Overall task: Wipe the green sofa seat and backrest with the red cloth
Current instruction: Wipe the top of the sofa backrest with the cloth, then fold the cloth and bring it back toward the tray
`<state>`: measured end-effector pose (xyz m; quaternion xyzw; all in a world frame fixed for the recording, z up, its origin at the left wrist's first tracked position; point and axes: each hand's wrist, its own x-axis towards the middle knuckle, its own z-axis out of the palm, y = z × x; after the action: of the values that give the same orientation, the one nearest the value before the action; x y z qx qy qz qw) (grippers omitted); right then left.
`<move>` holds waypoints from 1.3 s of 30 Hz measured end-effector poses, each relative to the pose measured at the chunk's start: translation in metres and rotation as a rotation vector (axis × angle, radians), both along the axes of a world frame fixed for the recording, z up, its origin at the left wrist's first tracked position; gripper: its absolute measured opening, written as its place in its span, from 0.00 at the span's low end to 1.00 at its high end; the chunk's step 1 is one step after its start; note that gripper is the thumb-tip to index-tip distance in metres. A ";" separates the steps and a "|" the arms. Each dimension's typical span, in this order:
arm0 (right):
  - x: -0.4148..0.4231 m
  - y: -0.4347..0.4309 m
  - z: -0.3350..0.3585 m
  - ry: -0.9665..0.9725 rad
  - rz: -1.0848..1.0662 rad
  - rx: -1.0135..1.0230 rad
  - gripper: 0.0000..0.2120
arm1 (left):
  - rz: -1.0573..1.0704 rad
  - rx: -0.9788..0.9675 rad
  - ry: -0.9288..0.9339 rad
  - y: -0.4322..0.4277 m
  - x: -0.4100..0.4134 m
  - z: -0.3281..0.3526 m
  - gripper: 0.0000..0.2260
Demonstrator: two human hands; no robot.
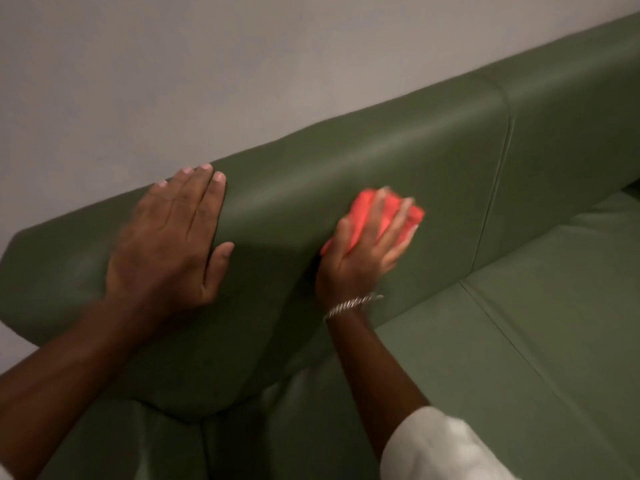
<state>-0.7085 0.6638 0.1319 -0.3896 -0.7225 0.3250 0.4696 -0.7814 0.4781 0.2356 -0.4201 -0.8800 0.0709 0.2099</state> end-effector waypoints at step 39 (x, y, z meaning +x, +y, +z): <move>0.398 -0.397 0.105 -0.924 1.994 -0.418 0.11 | 1.354 2.639 -0.361 -0.260 0.613 0.010 0.16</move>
<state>-0.3101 0.2672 0.2366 0.2094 -0.7478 0.4953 -0.3893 -0.1681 0.2179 0.2459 0.5416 -0.3452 -0.7253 0.2480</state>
